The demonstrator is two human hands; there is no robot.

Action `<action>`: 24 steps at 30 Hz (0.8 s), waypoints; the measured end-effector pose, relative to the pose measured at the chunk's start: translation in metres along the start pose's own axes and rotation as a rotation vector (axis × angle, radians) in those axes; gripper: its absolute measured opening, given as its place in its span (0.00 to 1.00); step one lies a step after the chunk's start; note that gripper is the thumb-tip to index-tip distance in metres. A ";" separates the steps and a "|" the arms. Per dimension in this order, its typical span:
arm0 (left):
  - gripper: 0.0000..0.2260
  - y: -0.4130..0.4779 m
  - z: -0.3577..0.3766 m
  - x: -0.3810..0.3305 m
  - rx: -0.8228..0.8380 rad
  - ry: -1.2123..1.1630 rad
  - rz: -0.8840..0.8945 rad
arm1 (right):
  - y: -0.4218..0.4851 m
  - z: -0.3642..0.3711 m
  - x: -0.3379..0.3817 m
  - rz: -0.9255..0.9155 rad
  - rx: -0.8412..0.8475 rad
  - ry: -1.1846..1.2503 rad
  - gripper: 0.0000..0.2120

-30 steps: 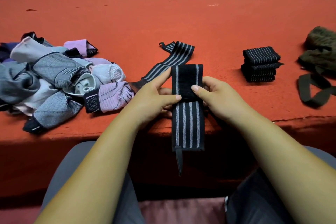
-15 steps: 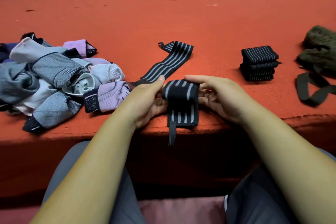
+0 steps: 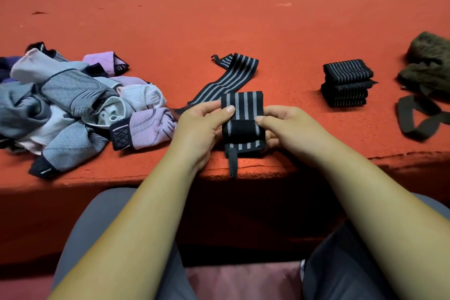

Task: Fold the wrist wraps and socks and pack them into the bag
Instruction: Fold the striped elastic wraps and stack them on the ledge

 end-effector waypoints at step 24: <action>0.10 0.020 0.054 0.006 0.169 0.131 -0.049 | -0.015 -0.056 0.005 -0.051 -0.308 -0.205 0.11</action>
Point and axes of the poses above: each hand's wrist, its own y-axis towards the middle knuckle, its own z-axis out of the palm, x = y × z, the point moved 2 cm from there along y, towards the middle knuckle, and after that the axes turned 1 degree about -z, right-handed, at the moved point
